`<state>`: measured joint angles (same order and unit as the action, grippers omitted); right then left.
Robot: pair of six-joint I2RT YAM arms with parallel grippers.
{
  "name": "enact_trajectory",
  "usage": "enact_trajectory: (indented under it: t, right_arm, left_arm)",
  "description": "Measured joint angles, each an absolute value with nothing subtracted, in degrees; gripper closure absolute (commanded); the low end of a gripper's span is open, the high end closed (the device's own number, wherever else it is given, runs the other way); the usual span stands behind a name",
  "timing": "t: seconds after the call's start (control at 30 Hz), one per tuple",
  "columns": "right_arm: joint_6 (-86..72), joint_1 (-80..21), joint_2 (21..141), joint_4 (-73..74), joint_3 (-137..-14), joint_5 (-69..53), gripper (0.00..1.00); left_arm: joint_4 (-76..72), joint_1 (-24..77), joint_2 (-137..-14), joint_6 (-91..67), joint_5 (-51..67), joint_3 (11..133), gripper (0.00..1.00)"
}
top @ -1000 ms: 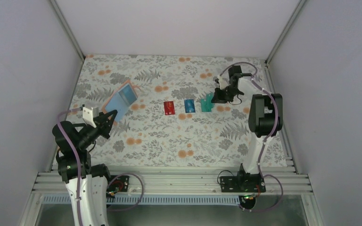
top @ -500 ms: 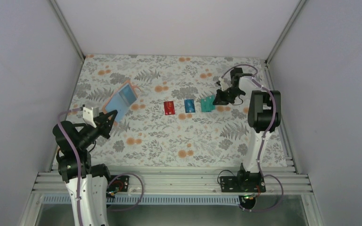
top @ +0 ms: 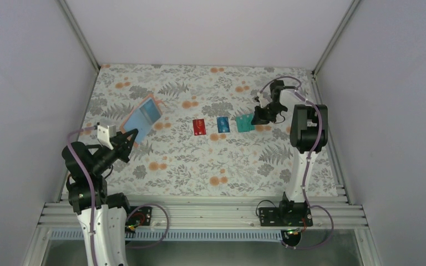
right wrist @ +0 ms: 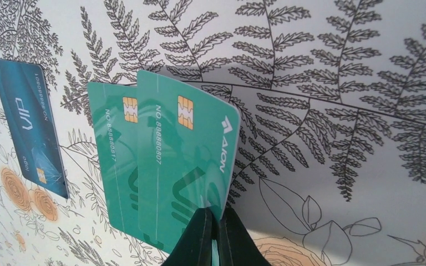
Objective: Take the credit cards out of the card holder
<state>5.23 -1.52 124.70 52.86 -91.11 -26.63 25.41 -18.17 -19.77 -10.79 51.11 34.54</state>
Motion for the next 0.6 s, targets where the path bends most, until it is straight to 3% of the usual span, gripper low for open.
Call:
enact_trajectory:
  t: [0.1,0.23,0.37,0.6]
  right_arm:
    - [5.2,-1.5,124.7,52.9,-91.1,-26.6,0.92]
    - [4.8,-1.6,124.7,52.8,-91.1,-25.8,0.67]
    - [4.3,-1.8,123.7,52.5,-91.1,-24.0,0.53]
    - [0.4,-2.0,120.8,52.1,-91.0,-12.0,0.45]
  left_arm:
    - [25.4,-18.2,-20.0,-10.9,51.1,34.5,0.97]
    - [25.4,-18.2,-20.0,-11.0,51.2,34.5,0.98]
    - [25.4,-18.2,-20.1,-11.1,51.4,34.5,0.98]
    - [24.8,-18.2,-20.3,-10.9,53.9,34.5,0.98]
